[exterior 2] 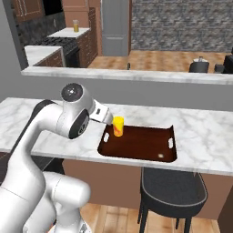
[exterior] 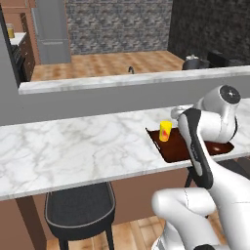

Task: There is a tray on the dining counter. Grab the cup, mug, and pitcher and place them on the tray. The pitcher may be placed next to the tray if it cannot fit the tray.

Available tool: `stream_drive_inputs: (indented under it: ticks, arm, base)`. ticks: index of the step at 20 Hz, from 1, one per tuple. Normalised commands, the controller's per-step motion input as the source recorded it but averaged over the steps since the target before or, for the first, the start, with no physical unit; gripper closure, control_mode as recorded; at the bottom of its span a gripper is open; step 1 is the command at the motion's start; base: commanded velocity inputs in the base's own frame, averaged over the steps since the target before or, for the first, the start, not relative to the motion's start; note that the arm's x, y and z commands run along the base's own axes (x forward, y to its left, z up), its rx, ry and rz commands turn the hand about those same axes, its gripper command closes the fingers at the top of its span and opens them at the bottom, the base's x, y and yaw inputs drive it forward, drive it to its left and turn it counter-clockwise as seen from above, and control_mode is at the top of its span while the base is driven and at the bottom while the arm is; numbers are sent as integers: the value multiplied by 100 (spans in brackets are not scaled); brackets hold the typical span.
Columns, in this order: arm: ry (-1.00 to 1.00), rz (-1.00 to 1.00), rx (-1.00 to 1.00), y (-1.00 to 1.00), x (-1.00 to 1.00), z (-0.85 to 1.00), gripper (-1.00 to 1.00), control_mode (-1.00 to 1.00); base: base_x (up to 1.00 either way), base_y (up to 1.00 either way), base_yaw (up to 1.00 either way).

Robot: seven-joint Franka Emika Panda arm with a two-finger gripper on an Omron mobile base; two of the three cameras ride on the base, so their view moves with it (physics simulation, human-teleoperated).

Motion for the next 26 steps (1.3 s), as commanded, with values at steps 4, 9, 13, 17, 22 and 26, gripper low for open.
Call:
stream_drive_inputs:
  ticks: [4, 9, 13, 17, 22, 26]
  arm:
    - [4, 9, -1, 10, -25, 56, -100, -100]
    - [13, 10, -8, 40, -34, 30, -100, -100]
    - [17, 3, -12, 62, -39, 8, -100, -100]
    - [3, 0, -8, 32, -34, 2, -100, -100]
    - [3, 0, 0, 2, -23, 20, -100, -100]
    - [0, 2, 0, 0, -7, 3, -100, -100]
  base:
    - [0, 0, 0]
    - [0, 0, 0]
    - [0, 0, 0]
    - [0, 0, 0]
    - [0, 0, 0]
    - [0, 0, 0]
